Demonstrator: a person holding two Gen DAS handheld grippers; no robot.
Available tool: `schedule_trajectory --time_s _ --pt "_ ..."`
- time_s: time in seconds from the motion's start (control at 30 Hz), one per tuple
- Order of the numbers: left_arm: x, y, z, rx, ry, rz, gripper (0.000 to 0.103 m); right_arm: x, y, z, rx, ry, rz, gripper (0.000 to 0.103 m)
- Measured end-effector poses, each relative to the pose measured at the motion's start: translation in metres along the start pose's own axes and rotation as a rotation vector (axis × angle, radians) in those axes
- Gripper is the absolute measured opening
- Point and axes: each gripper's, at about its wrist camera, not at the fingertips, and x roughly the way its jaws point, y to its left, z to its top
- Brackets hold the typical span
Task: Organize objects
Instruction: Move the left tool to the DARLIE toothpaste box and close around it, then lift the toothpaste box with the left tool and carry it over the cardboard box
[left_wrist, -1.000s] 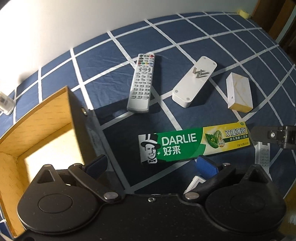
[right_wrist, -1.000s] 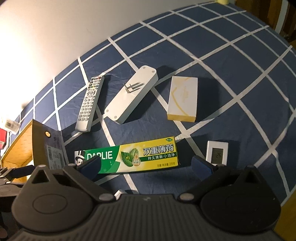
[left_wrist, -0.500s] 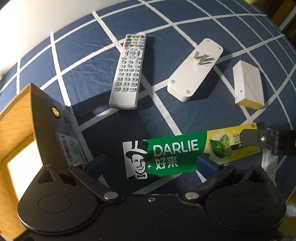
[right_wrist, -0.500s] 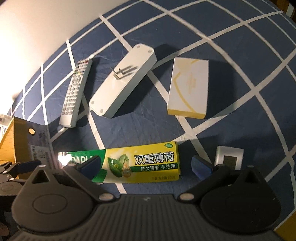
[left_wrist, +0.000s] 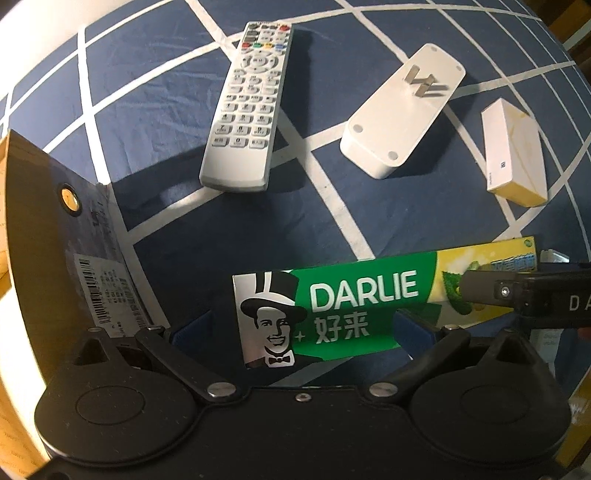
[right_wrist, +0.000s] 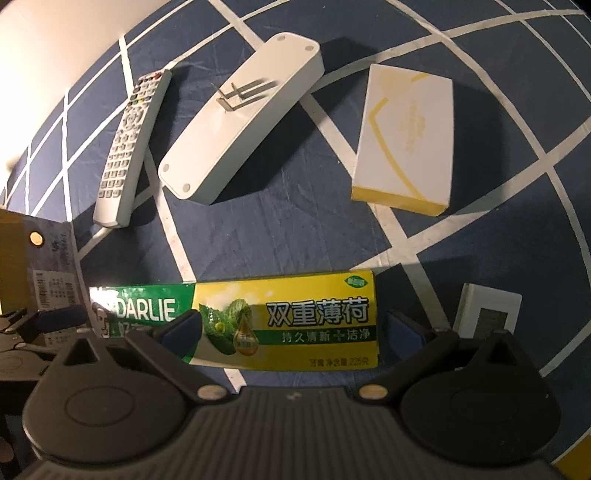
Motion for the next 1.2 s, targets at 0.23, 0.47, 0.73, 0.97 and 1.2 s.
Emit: schedule_trajectory --time_s 0.23,0.47,0.73,0.97,1.2 --pt "0.008 0.002 0.000 -0.031 0.006 -0.080 0.103 0.007 0.009 0.004 -0.028 0.013 -0.042 0.103" --pt "0.012 0.003 0.008 -0.050 0.030 -0.091 0.103 0.013 0.010 0.012 -0.028 0.026 -0.046 0.103" --pt "0.003 -0.001 0.010 -0.046 0.021 -0.063 0.103 0.007 0.010 0.014 -0.034 0.022 -0.035 0.102" --pt "-0.023 -0.006 0.007 -0.055 -0.031 -0.033 0.103 -0.016 0.012 0.011 -0.055 -0.033 -0.008 0.102" --pt "-0.062 -0.011 -0.006 -0.059 -0.129 -0.011 0.103 -0.052 0.029 -0.001 -0.094 -0.122 0.013 0.102"
